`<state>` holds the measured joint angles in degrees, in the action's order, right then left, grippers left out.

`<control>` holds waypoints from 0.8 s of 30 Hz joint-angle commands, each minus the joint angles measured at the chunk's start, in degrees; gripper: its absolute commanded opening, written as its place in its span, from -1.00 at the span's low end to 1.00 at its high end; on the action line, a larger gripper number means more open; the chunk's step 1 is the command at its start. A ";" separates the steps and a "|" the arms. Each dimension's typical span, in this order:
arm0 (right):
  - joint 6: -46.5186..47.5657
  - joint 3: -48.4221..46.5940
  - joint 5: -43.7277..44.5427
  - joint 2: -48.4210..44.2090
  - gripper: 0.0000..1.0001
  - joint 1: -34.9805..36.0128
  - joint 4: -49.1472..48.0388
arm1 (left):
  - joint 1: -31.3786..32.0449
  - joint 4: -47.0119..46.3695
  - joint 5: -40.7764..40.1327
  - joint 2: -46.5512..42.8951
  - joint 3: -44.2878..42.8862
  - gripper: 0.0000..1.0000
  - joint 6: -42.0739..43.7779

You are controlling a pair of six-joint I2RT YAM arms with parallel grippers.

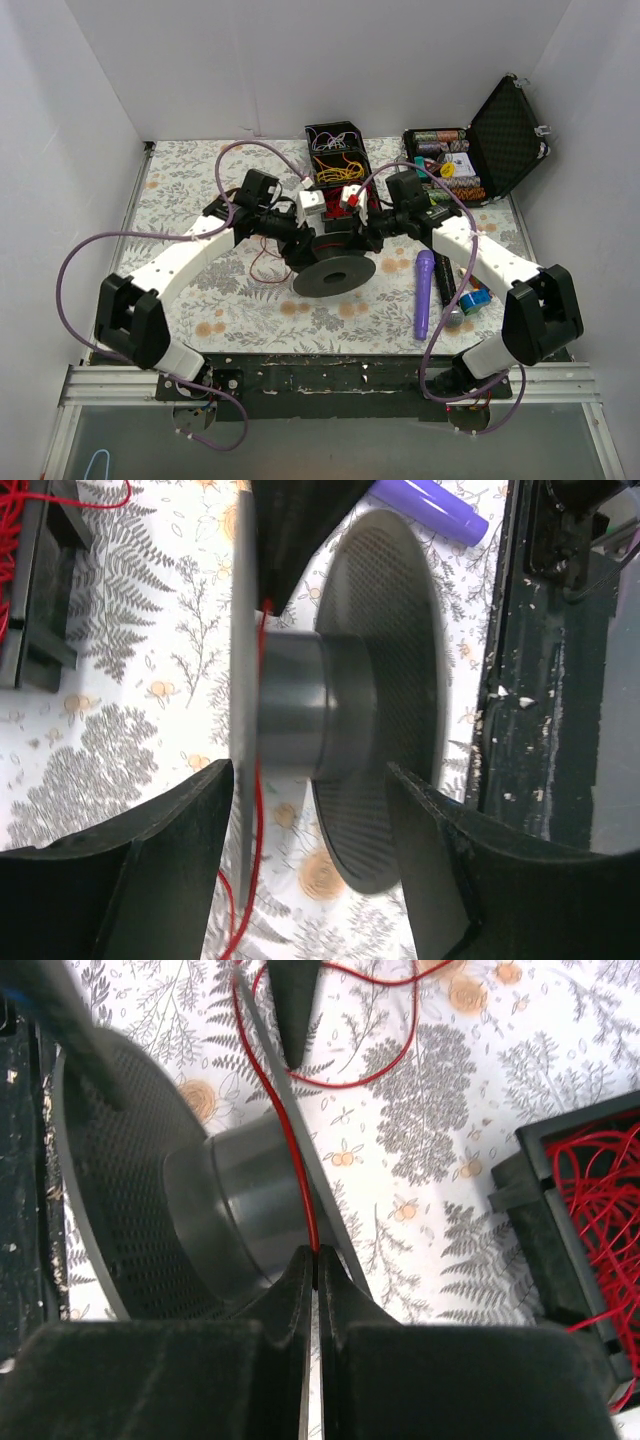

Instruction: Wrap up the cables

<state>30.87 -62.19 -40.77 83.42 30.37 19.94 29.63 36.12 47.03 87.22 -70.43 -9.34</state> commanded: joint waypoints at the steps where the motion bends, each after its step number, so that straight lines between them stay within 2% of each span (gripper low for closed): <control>1: 3.75 -5.91 -3.08 2.71 -0.97 1.44 0.61 | 0.17 0.71 -5.61 -8.90 3.10 0.22 -10.92; 6: 7.61 -9.69 -5.89 5.52 -0.97 4.34 4.04 | 2.18 -3.58 -12.73 -15.13 6.62 0.28 -23.24; 14: 13.77 -12.60 -8.00 7.46 -0.97 5.66 8.27 | 3.95 -8.51 -22.85 -15.41 9.88 0.28 -27.48; 19: 17.11 -14.27 -7.92 8.34 -0.97 5.75 11.34 | 3.86 -9.40 -20.75 -14.27 7.60 0.29 -24.23; 24: 24.66 -16.20 -3.10 8.95 -0.97 6.19 16.95 | 3.07 -9.93 -9.87 -14.01 8.38 0.43 -20.28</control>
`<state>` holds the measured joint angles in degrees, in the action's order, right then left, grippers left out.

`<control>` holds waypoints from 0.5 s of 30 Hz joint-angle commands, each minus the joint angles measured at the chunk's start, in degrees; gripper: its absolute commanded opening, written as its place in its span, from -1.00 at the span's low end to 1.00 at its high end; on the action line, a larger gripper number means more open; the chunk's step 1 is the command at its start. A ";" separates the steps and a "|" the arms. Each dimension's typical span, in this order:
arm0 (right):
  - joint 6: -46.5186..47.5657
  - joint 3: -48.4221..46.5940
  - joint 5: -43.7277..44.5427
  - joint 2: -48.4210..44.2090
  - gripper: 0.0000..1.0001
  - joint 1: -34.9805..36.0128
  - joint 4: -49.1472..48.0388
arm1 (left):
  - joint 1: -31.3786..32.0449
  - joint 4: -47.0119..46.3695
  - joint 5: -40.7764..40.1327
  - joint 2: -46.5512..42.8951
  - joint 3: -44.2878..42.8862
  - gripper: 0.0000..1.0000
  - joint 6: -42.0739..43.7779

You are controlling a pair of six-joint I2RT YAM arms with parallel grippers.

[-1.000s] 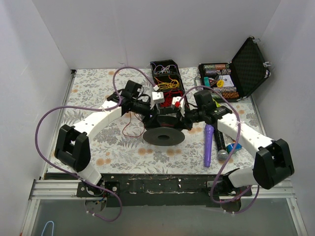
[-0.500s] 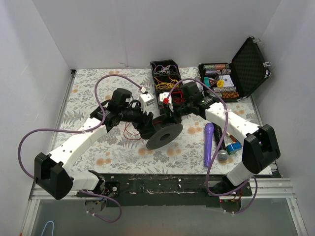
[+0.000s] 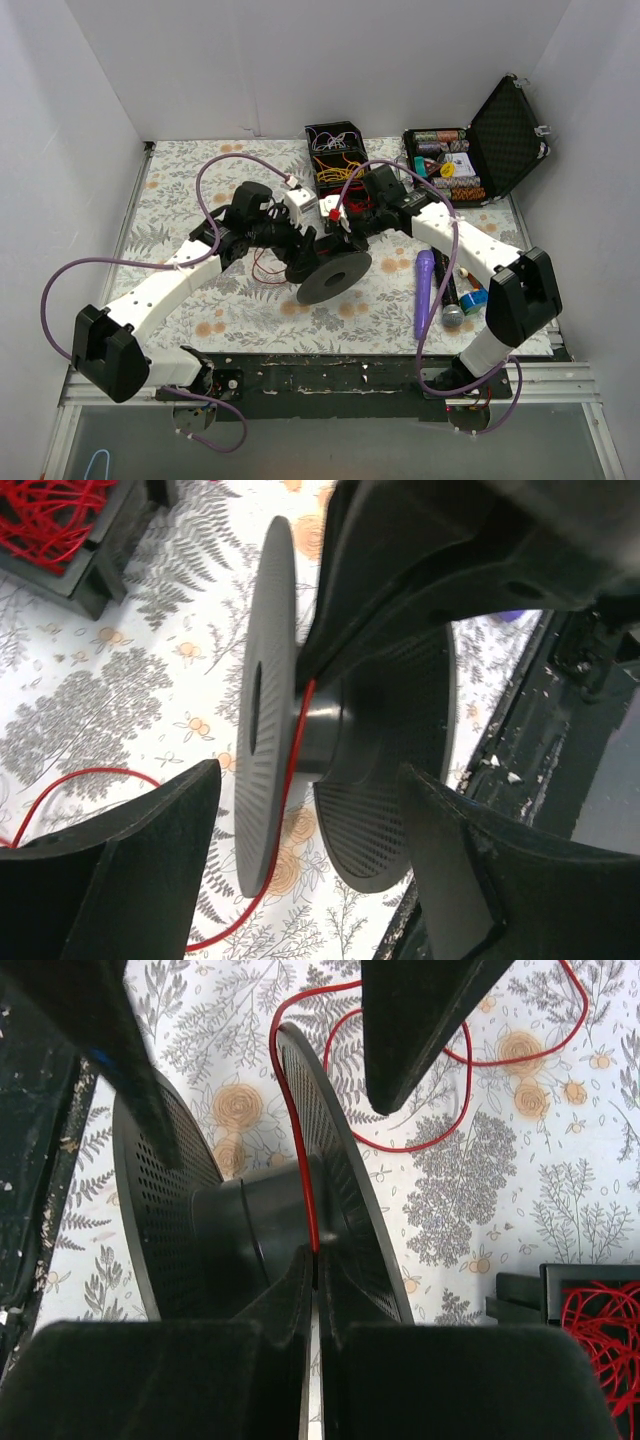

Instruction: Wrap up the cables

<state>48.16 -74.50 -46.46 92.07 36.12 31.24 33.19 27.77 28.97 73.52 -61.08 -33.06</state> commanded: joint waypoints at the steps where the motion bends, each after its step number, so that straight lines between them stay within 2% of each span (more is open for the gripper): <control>1: 8.52 -4.94 4.25 0.65 -0.97 0.62 6.45 | -0.49 -2.27 9.51 -0.13 -0.45 0.45 3.44; 4: 10.28 -7.67 8.30 1.53 -0.97 1.58 8.04 | -0.58 -4.39 9.88 1.36 0.43 0.40 3.00; 8: 12.22 -8.29 11.82 1.80 -0.97 3.69 8.83 | -0.58 -8.51 6.19 2.94 2.63 0.32 3.79; 12: 12.40 -6.19 11.65 1.01 -0.97 4.05 8.05 | -0.58 -11.41 4.43 3.30 4.56 0.30 4.50; 15: 12.13 -2.33 12.35 -1.19 -0.97 3.96 5.59 | -1.11 -12.73 7.66 1.73 5.79 0.30 3.27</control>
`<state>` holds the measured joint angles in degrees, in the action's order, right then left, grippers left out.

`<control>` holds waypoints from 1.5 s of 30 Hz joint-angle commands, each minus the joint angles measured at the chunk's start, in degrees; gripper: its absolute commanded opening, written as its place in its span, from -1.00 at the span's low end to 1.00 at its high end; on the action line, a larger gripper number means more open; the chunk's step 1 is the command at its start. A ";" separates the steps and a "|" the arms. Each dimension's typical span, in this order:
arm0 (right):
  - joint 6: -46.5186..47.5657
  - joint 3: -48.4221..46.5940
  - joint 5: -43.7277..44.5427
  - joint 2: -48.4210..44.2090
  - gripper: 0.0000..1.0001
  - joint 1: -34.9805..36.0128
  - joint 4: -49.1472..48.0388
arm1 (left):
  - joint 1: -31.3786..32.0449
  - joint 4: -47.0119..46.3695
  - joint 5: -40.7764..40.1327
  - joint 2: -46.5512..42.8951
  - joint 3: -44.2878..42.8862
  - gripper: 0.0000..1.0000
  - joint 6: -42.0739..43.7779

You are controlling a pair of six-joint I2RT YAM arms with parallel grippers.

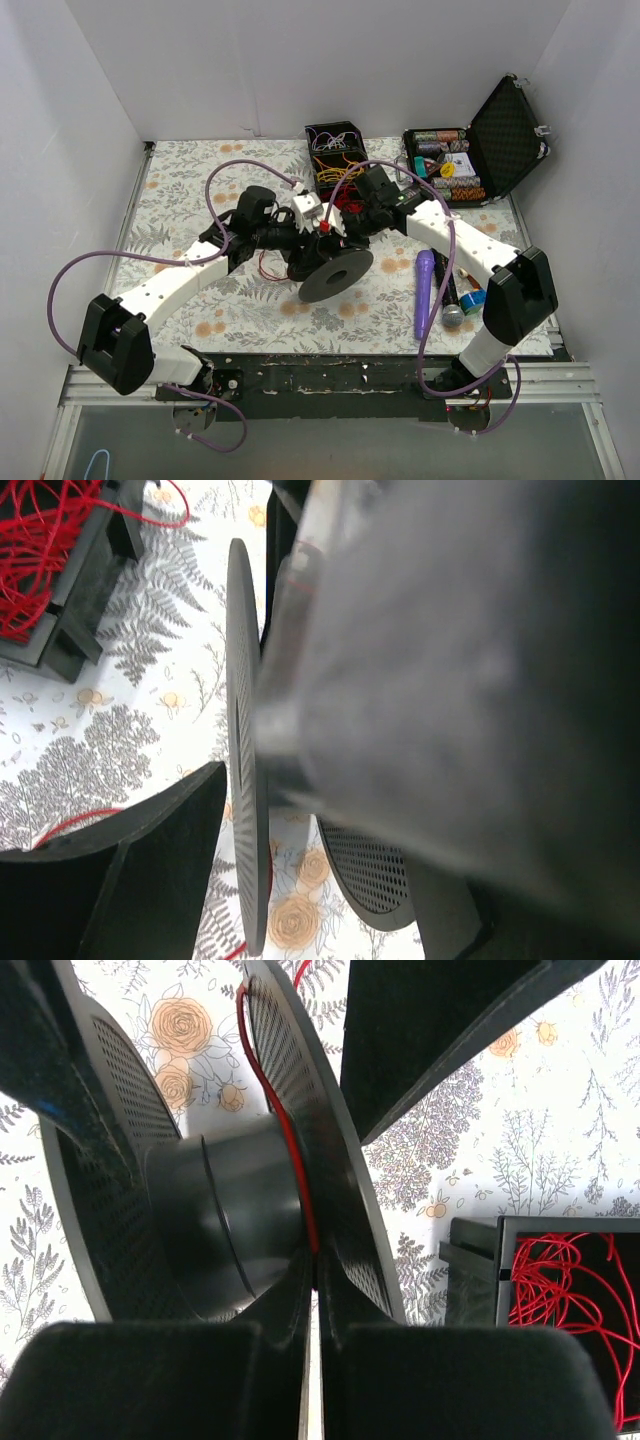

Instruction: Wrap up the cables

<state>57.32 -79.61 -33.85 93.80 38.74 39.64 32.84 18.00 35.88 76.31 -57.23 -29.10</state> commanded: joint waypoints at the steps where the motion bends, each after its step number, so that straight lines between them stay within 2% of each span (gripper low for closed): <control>1: 3.15 3.58 -0.17 -3.53 -0.97 1.34 -3.07 | -0.76 -3.67 1.64 -1.78 2.73 0.30 -0.87; 4: 2.80 4.64 -1.22 -3.71 -0.97 1.25 -4.04 | -0.67 -5.69 3.85 -2.14 5.46 0.26 -0.69; 11: -0.63 3.94 -3.42 -2.22 -0.97 0.99 -7.20 | -0.67 -7.89 0.42 1.29 7.75 0.18 3.17; 17: -4.93 3.15 -4.74 -1.43 -0.97 1.07 -11.24 | -0.41 -3.77 5.43 1.38 9.33 0.08 8.18; 20: -7.30 3.58 -4.91 -1.34 -0.97 1.16 -13.79 | 0.12 -2.45 4.73 2.17 9.77 0.01 8.80; 28: -9.86 5.87 -5.27 -3.01 -0.97 1.25 -17.05 | 0.12 -0.34 0.43 2.08 12.49 -0.02 14.94; 31: -10.82 6.05 -5.79 -3.18 -0.97 1.51 -18.28 | 0.12 1.77 -0.72 3.40 12.41 -0.20 17.32; 33: -11.44 6.31 -6.23 -3.45 -0.97 1.60 -19.33 | 0.12 3.61 -1.07 4.63 11.71 -0.50 18.11; 38: -11.53 6.40 -5.88 -2.92 -0.97 1.69 -19.60 | 0.12 5.47 0.51 5.16 10.83 -0.97 19.08; 45: -13.81 6.23 -5.00 -2.92 -0.97 1.69 -21.44 | 0.03 6.61 0.77 3.67 10.47 -1.00 17.42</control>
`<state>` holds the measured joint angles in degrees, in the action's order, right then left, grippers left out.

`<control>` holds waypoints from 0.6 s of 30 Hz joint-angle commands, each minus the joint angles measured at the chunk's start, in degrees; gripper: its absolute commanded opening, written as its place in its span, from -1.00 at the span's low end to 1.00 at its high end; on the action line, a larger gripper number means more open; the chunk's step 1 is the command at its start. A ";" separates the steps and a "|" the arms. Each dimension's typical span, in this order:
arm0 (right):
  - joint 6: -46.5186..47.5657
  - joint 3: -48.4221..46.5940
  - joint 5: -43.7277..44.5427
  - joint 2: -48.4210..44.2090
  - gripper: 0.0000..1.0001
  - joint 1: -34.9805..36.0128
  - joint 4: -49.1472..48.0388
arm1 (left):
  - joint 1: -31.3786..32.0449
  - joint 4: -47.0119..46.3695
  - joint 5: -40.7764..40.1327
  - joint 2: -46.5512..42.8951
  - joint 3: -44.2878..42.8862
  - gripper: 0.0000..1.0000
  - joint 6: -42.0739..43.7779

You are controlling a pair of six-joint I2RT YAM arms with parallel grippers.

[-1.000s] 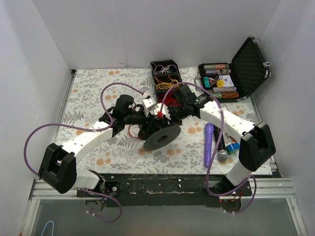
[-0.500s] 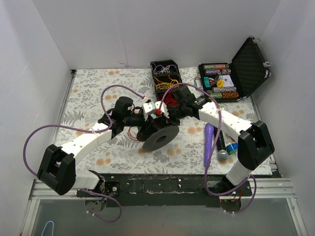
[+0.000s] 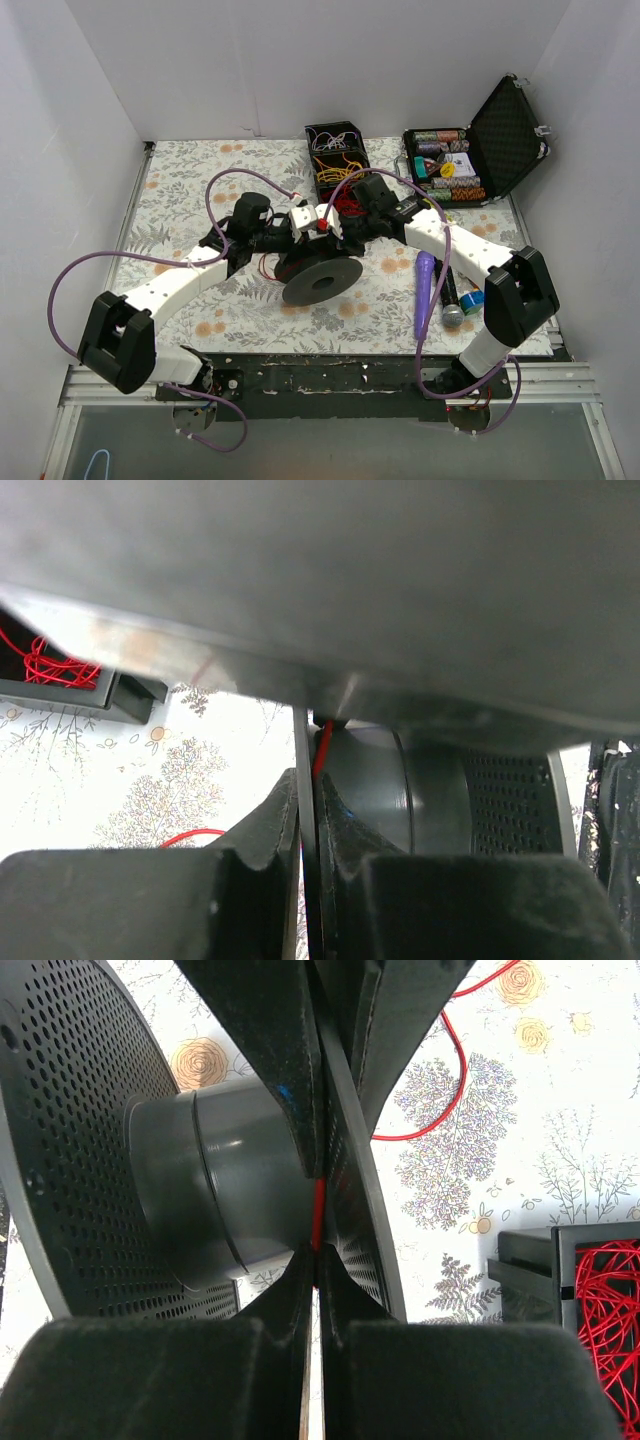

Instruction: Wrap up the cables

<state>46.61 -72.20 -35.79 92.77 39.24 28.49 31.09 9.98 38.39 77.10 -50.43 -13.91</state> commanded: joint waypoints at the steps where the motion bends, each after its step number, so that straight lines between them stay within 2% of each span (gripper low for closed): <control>1: -3.28 -1.27 -2.88 -1.98 -0.97 1.19 -10.38 | 1.87 14.63 -1.83 2.27 3.68 -1.00 1.70; 6: -5.82 -0.57 -2.62 -3.03 -0.97 1.19 -12.13 | 2.04 14.28 -2.26 -1.42 3.85 -1.00 -1.99; 10: -7.76 3.29 -1.66 -4.96 -0.97 1.80 -17.14 | 2.22 11.12 -6.48 -5.02 4.20 -1.00 -5.68; 14: -9.08 5.49 1.24 -6.46 -0.97 3.64 -21.71 | 3.01 8.05 -12.28 -9.59 4.82 -1.00 -5.25; 18: -9.70 5.32 3.70 -7.08 -0.97 5.84 -24.27 | 3.10 7.78 -10.72 -15.99 7.53 -1.00 -1.83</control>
<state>38.74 -65.71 -33.71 89.49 43.20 15.97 33.34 13.37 28.25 67.07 -46.30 -18.63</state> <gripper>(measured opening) 0.038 0.044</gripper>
